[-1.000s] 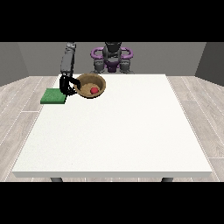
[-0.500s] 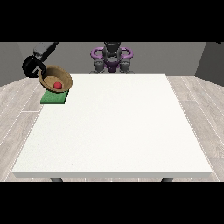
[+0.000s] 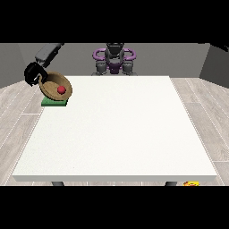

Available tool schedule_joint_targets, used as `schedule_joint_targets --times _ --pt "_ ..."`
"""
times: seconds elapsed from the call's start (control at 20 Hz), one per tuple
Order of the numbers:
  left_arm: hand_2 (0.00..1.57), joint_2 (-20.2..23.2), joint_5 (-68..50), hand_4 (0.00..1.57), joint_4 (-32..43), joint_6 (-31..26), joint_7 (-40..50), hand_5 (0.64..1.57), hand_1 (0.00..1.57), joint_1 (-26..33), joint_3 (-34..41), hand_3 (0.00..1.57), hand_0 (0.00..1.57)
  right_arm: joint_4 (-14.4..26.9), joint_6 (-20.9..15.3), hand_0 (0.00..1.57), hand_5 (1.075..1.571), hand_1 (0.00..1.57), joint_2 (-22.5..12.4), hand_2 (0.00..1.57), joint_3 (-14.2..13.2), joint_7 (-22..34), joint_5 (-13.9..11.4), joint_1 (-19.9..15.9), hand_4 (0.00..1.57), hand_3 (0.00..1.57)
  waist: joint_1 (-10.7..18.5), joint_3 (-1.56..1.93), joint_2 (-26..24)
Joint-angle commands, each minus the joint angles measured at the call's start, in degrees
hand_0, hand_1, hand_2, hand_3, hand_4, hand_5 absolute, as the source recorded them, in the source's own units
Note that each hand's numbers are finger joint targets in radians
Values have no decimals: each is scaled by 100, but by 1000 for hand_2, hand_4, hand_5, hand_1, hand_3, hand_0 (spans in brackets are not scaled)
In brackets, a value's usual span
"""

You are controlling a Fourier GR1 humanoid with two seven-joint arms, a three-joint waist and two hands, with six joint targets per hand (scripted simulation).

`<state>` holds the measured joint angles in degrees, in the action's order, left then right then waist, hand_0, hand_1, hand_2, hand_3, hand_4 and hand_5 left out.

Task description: Pick the cup and pour the ball into the bowl, then pick the bowl and place it on the pad

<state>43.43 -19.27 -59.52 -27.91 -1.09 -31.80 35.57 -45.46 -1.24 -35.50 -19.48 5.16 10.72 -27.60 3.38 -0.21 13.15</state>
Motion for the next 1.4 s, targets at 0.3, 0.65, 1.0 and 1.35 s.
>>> schedule_joint_targets --times 0.3,0.65,1.0,1.35 --pt "0 146 -87 1199 -32 133 176 1559 0 -45 -108 0 0 718 -76 1571 1569 1571 286 1571 -415 -99 384 -244 905 738 -27 25 -57" --pt "0 455 -255 1195 229 -35 -168 1560 0 -89 75 0 0 971 -420 1555 1554 1555 -386 1512 -507 -239 97 -470 0 932 30 23 277" --pt "0 476 -143 1188 599 -289 -774 1565 0 253 69 0 0 930 -533 1456 1532 1456 80 1401 -545 -458 280 -542 0 759 29 19 261" --pt "0 465 -106 1193 415 -56 -835 1567 0 160 -37 0 0 1172 -669 931 1509 931 14 1103 -408 -814 51 -753 162 1043 118 21 507"
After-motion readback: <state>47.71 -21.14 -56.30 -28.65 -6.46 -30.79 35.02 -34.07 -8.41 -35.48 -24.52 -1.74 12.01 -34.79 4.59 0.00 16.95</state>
